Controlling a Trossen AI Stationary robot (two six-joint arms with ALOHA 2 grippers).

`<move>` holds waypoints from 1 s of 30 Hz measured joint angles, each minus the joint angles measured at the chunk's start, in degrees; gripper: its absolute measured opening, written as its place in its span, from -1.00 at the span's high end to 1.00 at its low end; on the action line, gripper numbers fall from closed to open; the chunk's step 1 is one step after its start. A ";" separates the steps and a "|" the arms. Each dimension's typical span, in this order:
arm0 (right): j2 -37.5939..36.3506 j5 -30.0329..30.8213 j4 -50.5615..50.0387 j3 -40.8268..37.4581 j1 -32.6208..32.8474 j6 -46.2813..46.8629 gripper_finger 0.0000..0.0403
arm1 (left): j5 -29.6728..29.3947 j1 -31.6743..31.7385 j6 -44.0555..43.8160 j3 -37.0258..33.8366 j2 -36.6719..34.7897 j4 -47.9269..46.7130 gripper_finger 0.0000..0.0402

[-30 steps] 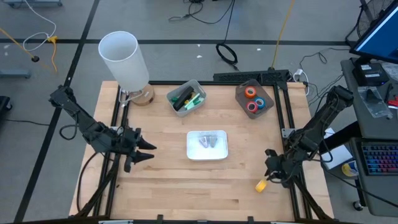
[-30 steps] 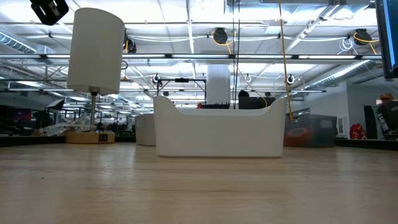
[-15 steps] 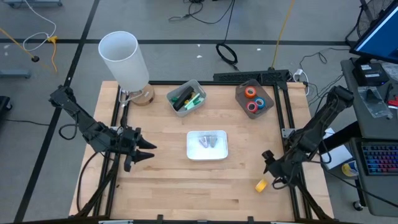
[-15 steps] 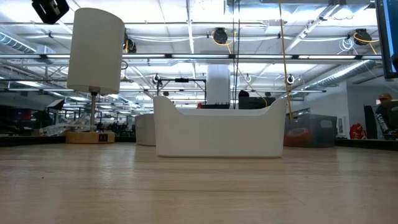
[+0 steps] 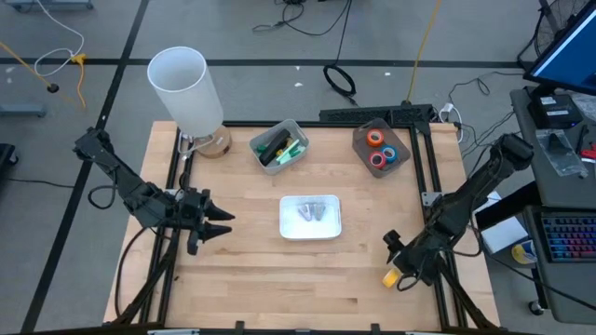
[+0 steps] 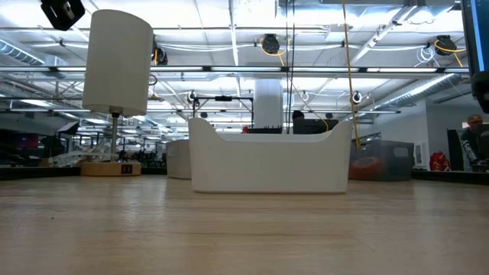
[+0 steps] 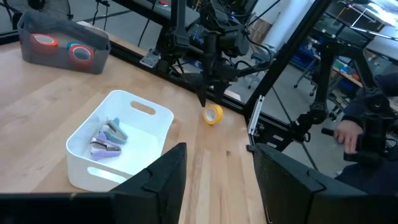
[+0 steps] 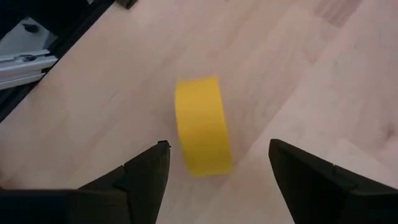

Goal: Pick and place Stapler, Stapler remover, tape
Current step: Put the yellow tape into the black bin

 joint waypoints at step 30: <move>4.11 -3.01 6.36 0.00 -7.07 9.81 0.52 | 0.05 0.00 1.93 0.00 -0.01 -0.43 0.07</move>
